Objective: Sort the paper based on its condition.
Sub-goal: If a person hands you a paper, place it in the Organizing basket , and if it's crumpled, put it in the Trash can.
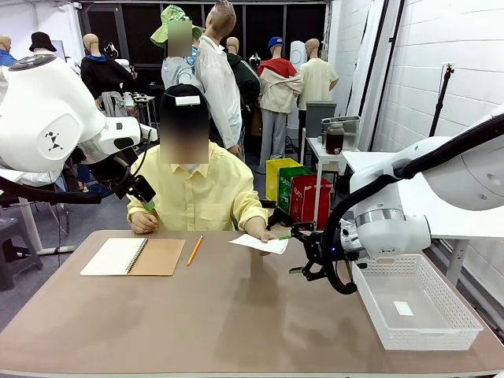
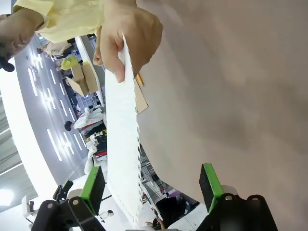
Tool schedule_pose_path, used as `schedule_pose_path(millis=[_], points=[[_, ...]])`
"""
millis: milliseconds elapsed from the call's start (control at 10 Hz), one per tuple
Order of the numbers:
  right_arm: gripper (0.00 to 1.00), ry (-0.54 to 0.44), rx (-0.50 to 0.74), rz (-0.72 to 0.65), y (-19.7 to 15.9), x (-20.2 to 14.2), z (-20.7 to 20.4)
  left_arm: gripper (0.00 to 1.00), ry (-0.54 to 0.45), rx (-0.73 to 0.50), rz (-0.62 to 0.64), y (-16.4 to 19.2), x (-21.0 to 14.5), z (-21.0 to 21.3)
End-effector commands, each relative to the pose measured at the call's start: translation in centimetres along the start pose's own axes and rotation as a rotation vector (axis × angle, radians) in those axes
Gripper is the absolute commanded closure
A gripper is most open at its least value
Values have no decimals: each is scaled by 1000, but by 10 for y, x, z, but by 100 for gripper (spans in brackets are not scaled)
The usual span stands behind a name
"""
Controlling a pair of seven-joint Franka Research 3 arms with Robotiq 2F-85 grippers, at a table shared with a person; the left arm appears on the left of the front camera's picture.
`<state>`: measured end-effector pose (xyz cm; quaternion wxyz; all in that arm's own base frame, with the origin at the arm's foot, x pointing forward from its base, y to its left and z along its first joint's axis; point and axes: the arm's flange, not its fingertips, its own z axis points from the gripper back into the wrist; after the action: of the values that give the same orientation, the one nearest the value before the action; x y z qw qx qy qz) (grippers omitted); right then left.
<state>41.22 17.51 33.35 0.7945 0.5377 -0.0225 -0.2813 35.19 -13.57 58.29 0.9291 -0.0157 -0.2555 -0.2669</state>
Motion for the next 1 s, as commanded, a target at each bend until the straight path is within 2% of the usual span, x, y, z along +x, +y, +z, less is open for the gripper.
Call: schedule_pose_path(millis=[0,200,300,600,700,900], points=[[3,-20,53,8,-7,1,-6,0,-6,-2,0,1,0,0],[37,-26,52,-1,-5,3,-7,0,-6,-2,0,1,0,0],[42,-19,48,-2,-4,4,-9,0,-6,-2,0,1,0,0],[97,-21,44,1,-3,7,-11,0,-6,-2,0,1,0,0],[100,-22,44,1,-2,7,-12,0,-6,-2,0,1,0,0],[100,-29,39,-3,-1,9,-10,0,-6,-2,0,1,0,0]])
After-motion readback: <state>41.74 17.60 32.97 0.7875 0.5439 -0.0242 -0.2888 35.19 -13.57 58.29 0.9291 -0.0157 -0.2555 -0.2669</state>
